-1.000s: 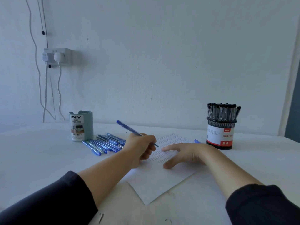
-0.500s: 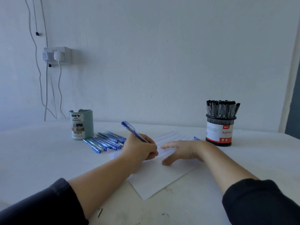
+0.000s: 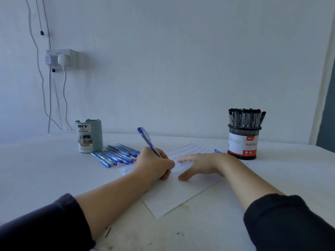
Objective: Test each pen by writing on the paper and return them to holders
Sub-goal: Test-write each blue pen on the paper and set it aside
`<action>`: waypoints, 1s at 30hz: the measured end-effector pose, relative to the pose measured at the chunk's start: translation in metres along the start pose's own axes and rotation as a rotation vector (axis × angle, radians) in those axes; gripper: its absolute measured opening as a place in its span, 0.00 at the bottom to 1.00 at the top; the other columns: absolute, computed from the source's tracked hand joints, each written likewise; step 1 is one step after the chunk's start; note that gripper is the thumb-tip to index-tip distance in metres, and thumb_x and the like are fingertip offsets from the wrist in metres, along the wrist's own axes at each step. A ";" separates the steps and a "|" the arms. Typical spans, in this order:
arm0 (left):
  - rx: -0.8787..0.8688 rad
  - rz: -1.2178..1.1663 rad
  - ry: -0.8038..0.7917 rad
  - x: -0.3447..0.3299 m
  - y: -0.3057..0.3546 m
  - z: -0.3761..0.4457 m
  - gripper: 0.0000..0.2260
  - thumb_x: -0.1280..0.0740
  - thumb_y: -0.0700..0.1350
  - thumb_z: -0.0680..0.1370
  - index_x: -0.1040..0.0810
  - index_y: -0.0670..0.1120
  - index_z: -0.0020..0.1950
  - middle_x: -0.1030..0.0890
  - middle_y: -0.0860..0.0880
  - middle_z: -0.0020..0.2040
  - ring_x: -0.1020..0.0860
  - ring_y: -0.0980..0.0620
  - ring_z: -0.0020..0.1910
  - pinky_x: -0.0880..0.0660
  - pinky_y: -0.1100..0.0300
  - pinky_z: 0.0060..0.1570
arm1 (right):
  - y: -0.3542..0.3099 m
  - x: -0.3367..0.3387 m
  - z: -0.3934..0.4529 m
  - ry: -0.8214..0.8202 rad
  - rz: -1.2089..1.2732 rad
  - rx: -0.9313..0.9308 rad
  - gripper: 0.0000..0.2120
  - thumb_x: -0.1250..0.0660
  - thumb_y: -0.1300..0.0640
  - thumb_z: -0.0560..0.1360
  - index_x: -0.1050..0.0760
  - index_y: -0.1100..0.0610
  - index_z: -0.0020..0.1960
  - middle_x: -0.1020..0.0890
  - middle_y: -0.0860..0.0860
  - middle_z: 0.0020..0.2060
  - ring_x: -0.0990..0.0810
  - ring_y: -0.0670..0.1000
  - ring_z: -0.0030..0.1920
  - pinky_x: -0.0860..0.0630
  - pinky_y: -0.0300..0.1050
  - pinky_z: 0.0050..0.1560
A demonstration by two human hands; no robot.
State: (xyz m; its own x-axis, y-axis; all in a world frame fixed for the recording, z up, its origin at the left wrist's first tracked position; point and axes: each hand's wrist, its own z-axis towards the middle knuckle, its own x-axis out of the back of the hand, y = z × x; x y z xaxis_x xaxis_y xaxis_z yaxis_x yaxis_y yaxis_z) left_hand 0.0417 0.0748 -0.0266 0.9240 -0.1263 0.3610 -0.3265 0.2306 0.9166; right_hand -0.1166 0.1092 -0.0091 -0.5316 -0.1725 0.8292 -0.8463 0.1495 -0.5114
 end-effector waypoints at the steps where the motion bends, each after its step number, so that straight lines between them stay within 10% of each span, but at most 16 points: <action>1: 0.000 0.003 -0.001 0.000 0.000 0.000 0.01 0.32 0.33 0.66 0.21 0.37 0.36 0.21 0.44 0.25 0.25 0.49 0.24 0.22 0.60 0.32 | 0.000 0.000 0.000 -0.002 0.001 0.002 0.35 0.29 0.43 0.70 0.40 0.39 0.73 0.42 0.46 0.76 0.44 0.51 0.75 0.47 0.51 0.74; 30: -0.034 0.071 -0.002 -0.002 0.000 -0.002 0.01 0.31 0.34 0.67 0.20 0.37 0.37 0.20 0.44 0.26 0.24 0.49 0.26 0.20 0.56 0.37 | -0.003 0.000 -0.004 -0.003 -0.006 0.011 0.35 0.29 0.45 0.71 0.41 0.41 0.74 0.43 0.46 0.76 0.45 0.50 0.75 0.47 0.49 0.72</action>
State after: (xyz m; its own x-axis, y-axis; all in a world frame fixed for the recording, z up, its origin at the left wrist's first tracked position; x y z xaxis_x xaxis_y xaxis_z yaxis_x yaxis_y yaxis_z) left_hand 0.0403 0.0774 -0.0277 0.8984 -0.1103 0.4251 -0.3841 0.2718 0.8824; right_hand -0.1134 0.1130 -0.0067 -0.5264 -0.1768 0.8317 -0.8499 0.1375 -0.5087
